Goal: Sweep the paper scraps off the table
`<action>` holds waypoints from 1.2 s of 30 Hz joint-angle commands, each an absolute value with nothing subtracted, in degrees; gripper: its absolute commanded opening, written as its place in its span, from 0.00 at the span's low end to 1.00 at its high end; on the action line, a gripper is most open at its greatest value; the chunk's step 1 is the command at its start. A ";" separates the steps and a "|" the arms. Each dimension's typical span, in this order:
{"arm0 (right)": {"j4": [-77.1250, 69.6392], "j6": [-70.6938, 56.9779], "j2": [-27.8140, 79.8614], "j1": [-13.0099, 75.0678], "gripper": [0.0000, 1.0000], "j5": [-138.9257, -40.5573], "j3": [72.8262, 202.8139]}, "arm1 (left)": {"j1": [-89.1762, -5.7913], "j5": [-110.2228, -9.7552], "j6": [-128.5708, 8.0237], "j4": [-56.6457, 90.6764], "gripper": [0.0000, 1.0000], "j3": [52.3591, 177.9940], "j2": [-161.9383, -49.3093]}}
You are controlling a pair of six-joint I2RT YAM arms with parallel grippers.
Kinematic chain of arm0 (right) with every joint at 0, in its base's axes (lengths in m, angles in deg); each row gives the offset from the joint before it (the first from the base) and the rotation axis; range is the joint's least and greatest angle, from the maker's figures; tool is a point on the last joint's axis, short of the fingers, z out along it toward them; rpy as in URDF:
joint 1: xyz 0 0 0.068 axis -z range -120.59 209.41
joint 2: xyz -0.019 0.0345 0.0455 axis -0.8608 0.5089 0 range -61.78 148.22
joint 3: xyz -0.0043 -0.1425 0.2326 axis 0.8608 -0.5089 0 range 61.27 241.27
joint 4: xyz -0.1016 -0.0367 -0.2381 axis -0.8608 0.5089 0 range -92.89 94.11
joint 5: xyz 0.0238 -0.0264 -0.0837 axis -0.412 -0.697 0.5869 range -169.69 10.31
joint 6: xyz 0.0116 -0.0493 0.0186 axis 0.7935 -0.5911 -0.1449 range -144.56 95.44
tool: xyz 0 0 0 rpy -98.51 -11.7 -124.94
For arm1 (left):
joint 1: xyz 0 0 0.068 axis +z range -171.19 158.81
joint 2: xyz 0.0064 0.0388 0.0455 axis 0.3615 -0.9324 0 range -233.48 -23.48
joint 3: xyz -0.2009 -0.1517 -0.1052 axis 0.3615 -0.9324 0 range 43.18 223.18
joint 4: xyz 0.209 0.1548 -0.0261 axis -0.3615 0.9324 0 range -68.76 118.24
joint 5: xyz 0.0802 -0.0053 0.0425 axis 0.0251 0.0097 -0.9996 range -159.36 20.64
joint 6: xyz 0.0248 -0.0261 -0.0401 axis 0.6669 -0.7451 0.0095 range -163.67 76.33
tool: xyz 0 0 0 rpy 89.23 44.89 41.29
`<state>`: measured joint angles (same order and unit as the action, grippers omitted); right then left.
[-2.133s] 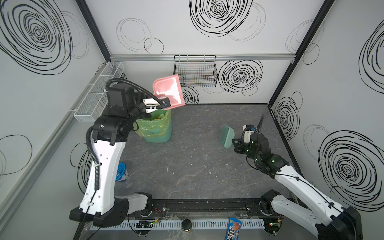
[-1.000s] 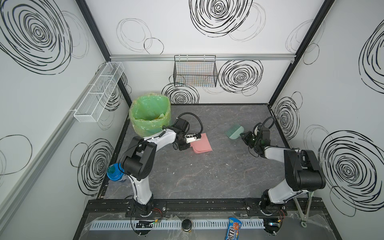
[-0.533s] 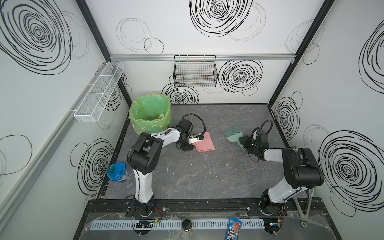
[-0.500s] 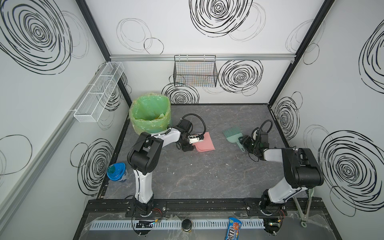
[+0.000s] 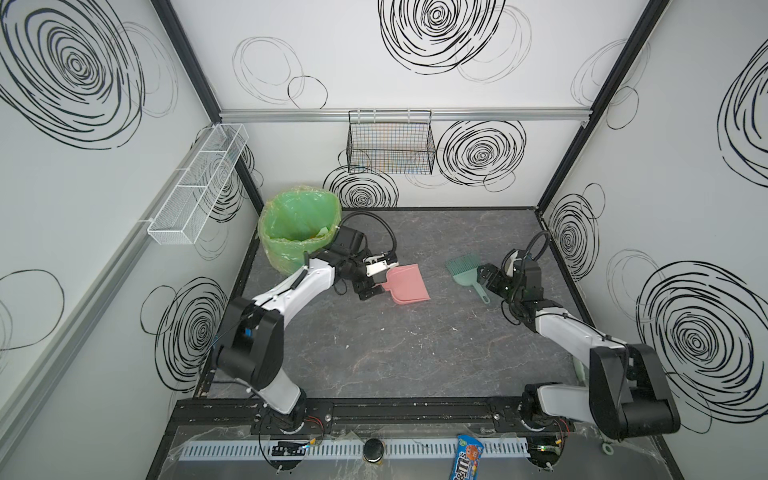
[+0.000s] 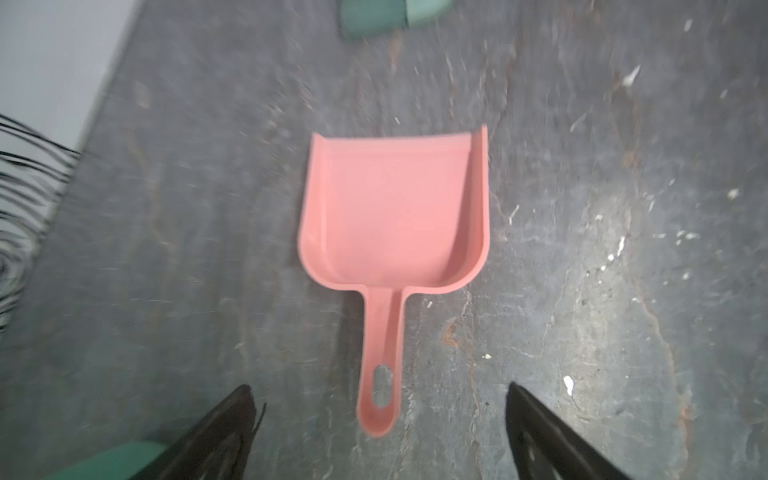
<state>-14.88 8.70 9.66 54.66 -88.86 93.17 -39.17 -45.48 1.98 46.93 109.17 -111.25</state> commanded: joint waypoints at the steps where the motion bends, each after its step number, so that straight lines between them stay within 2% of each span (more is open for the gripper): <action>1: -12.33 2.84 5.49 54.52 1.00 -83.42 94.56 | -30.90 -34.26 -4.59 41.77 0.96 102.85 -100.67; 3: -13.19 1.52 3.94 54.57 1.00 -81.32 93.92 | -23.91 -28.67 -9.92 33.82 0.96 95.84 -92.80; 6: -15.22 0.46 2.13 54.60 1.00 -77.10 92.22 | -16.35 -26.75 -19.17 19.81 0.96 83.66 -82.37; 10: -22.07 -2.42 0.33 54.58 1.00 -72.39 87.24 | -15.00 -32.68 -23.60 8.06 0.96 70.12 -73.30; 15: -34.81 -5.59 0.36 54.77 1.00 -63.61 79.05 | -14.95 -41.75 -32.27 -12.82 0.96 54.71 -69.75; 18: -34.99 -6.62 -0.77 55.45 1.00 -60.81 79.37 | -14.95 -47.02 -37.99 -29.60 0.96 46.69 -71.90; 22: -51.02 -14.23 -0.52 55.32 1.00 -58.27 72.24 | -16.29 -46.69 -40.39 -43.56 0.96 42.86 -80.35; 24: -57.54 -16.44 1.70 55.53 1.00 -56.79 69.10 | -16.52 -49.12 -41.07 -40.40 0.96 46.04 -83.43; 31: -73.95 -20.18 6.15 55.25 1.00 -57.75 63.41 | -14.27 -51.93 -49.43 -53.54 0.96 49.88 -97.35; 34: -80.55 -19.53 9.85 56.71 1.00 -60.55 61.70 | -14.60 -53.14 -49.18 -56.66 0.96 50.38 -100.32; 36: -84.82 -18.73 13.13 57.64 1.00 -62.15 61.10 | -15.82 -55.40 -48.47 -64.55 0.96 48.68 -104.93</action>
